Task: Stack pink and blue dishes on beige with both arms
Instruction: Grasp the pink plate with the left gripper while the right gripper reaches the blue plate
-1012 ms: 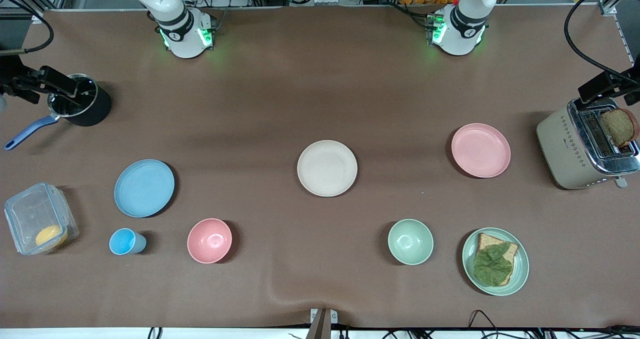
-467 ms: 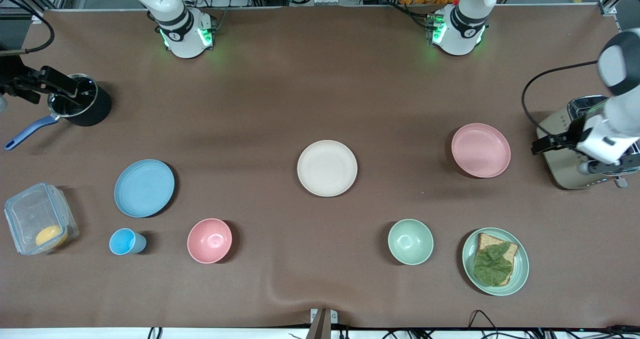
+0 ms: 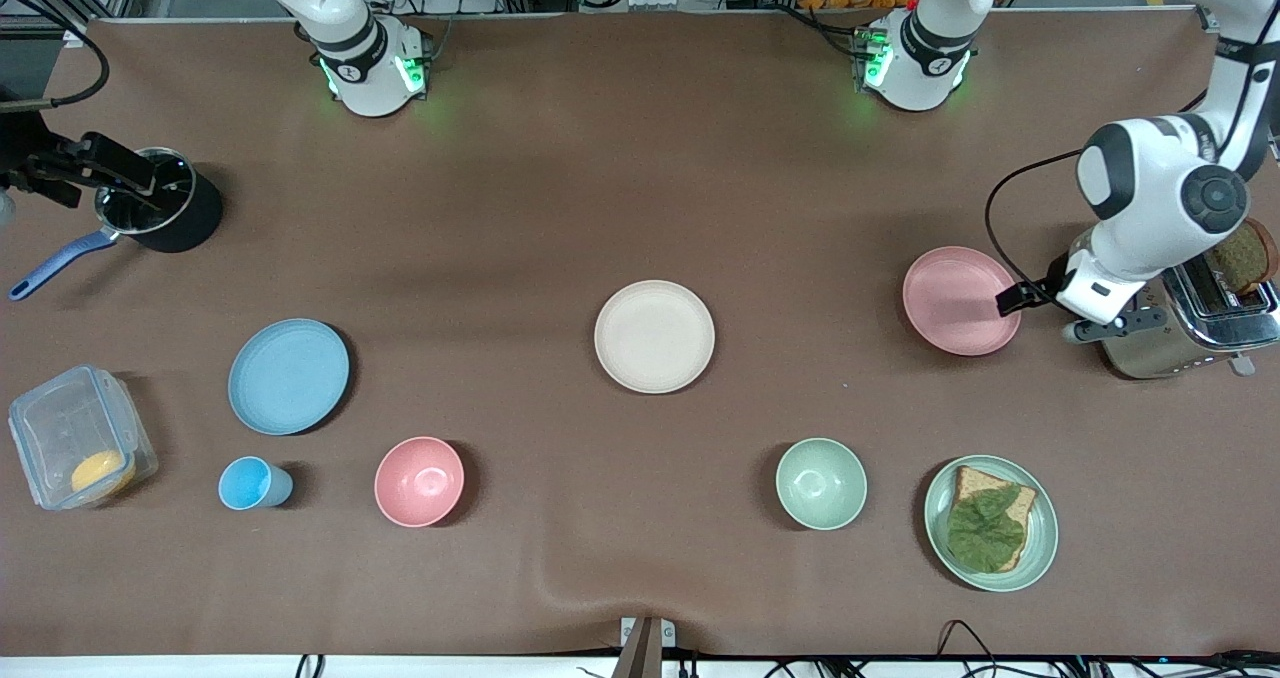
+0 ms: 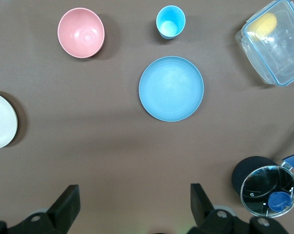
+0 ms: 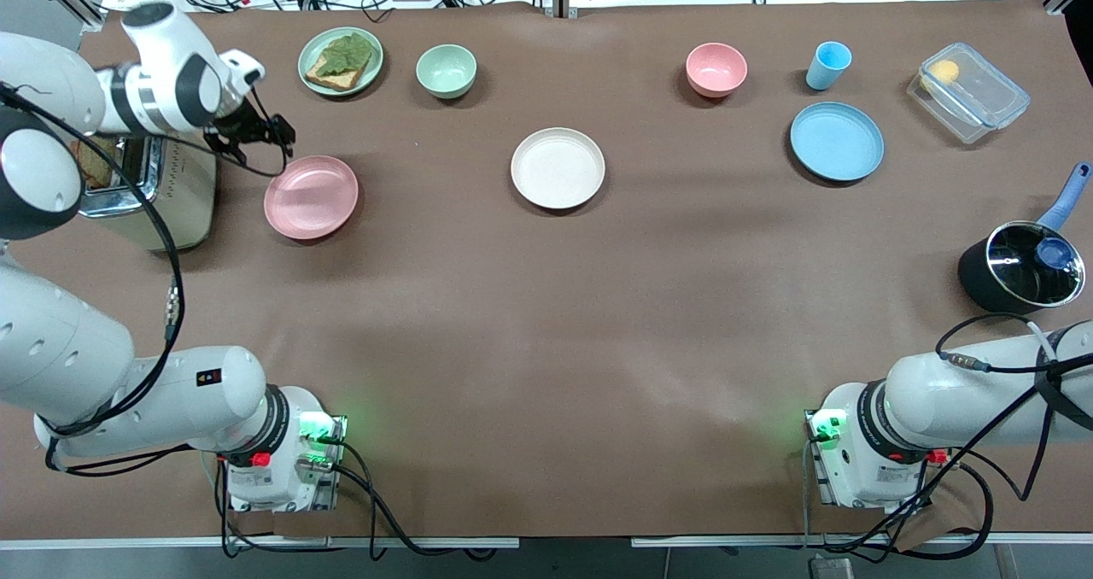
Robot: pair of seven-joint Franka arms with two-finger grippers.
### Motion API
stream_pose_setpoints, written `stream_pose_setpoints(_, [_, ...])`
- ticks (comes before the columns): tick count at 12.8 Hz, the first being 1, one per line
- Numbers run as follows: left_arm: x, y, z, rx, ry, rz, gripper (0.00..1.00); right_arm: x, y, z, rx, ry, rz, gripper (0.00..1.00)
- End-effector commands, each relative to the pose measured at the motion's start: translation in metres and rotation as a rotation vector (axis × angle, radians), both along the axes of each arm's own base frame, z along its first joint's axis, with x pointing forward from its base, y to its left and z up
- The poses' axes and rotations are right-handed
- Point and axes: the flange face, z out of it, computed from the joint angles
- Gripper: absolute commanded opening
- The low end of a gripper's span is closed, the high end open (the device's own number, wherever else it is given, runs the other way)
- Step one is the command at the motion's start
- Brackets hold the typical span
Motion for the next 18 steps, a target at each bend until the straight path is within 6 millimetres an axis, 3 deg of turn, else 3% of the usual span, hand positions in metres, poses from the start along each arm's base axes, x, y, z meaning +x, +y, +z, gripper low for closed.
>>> stream_pose_setpoints(1, [-0.01, 0.015, -0.036, -0.011, 0.004, 0.012, 1.0, -0.007, 0.001, 0.004, -0.013, -0.001, 0.003, 1.0])
stream_pose_setpoints(5, [-0.017, 0.031, -0.064, -0.022, 0.026, 0.042, 1.0, -0.007, 0.001, 0.004, -0.013, -0.001, 0.003, 1.0])
stream_pose_setpoints(7, [-0.018, 0.033, -0.068, -0.024, 0.032, 0.045, 0.98, -0.005, -0.001, 0.0, -0.013, 0.009, 0.002, 1.0])
stream_pose_setpoints(8, [-0.018, 0.033, -0.068, -0.024, 0.032, 0.045, 0.74, -0.005, -0.003, -0.003, -0.012, 0.026, -0.002, 1.0])
stream_pose_setpoints(9, [-0.018, 0.032, -0.069, -0.025, 0.034, 0.047, 0.37, -0.003, -0.004, -0.009, -0.012, 0.045, -0.003, 1.0])
stream_pose_setpoints(10, [-0.018, 0.032, -0.069, -0.025, 0.034, 0.047, 0.13, 0.001, -0.005, -0.022, -0.012, 0.069, -0.005, 1.0])
stream_pose_setpoints(11, [-0.018, 0.033, -0.068, -0.026, 0.033, 0.051, 0.0, 0.005, -0.009, -0.039, -0.011, 0.097, -0.013, 1.0])
stream_pose_setpoints(13, [-0.017, 0.035, -0.064, -0.028, 0.025, 0.063, 0.0, 0.024, -0.031, -0.085, -0.007, 0.142, -0.052, 1.0])
stream_pose_setpoints(16, [-0.01, 0.032, -0.045, -0.021, -0.011, 0.044, 0.0, 0.052, -0.068, -0.182, -0.002, 0.165, -0.115, 1.0])
stream_pose_setpoints(18, [0.0, 0.005, -0.027, -0.029, -0.047, -0.005, 0.0, 0.067, -0.083, -0.25, -0.005, 0.141, -0.142, 1.0])
